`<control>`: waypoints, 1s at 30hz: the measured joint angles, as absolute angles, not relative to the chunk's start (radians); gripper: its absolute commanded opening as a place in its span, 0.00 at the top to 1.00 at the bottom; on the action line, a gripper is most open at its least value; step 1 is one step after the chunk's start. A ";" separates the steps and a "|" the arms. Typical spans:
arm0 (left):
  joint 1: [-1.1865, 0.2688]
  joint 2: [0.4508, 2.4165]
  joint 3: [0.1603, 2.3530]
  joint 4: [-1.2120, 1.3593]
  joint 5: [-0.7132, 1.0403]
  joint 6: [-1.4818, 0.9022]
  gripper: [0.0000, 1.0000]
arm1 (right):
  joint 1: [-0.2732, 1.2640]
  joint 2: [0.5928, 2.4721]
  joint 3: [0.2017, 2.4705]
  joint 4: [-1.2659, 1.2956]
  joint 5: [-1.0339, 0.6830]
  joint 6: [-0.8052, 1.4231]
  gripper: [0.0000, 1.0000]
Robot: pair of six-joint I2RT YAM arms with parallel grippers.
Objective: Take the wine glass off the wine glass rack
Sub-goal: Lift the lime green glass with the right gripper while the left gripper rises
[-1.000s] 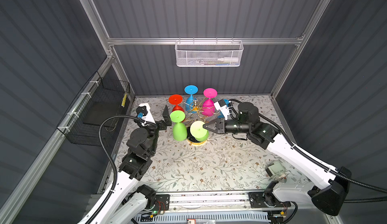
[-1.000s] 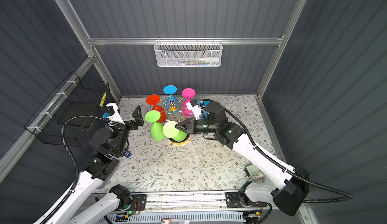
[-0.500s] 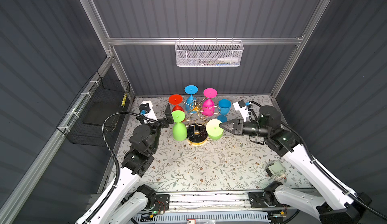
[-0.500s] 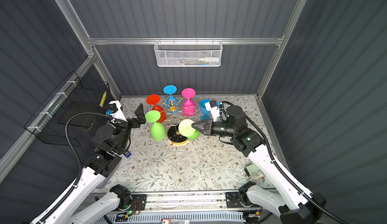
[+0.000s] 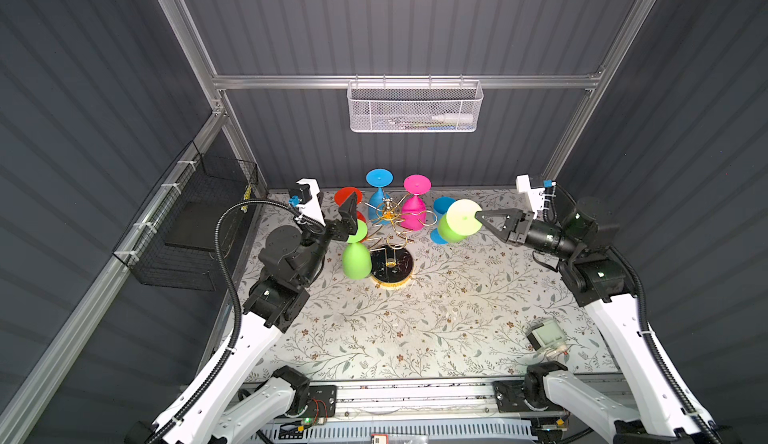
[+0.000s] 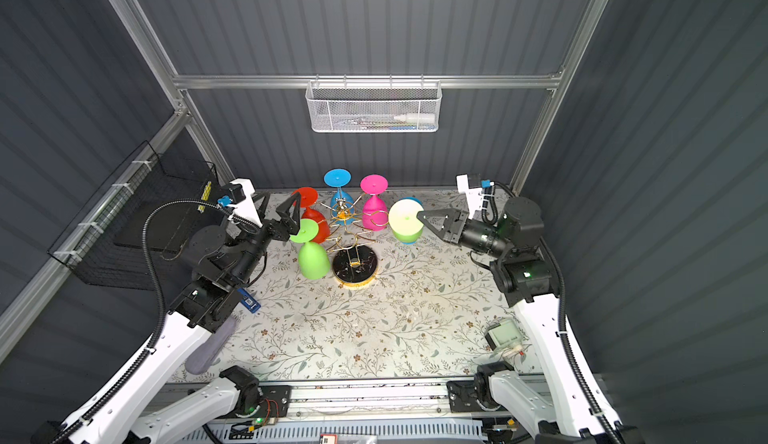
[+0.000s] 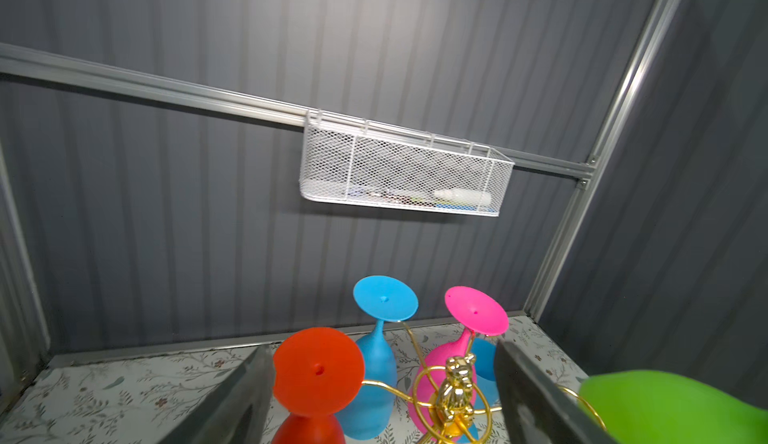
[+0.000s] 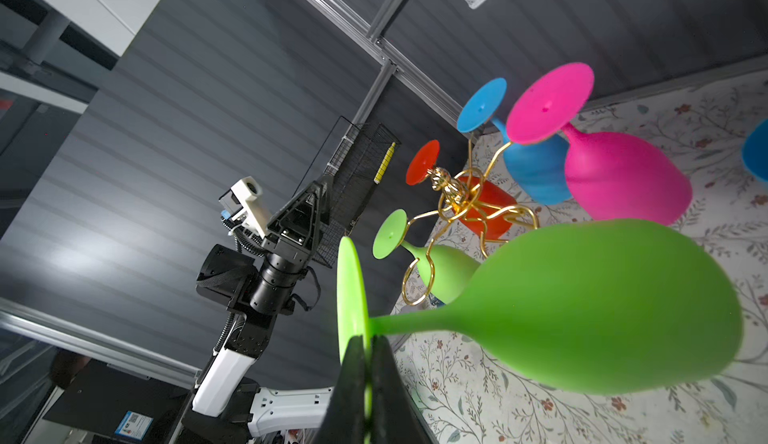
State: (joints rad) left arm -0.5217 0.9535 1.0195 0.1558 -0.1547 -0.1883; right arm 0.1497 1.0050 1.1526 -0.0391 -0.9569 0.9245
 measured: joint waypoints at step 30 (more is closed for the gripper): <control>-0.409 1.457 1.276 0.585 0.829 -0.643 0.22 | 0.133 1.100 1.337 0.405 -1.095 1.144 1.00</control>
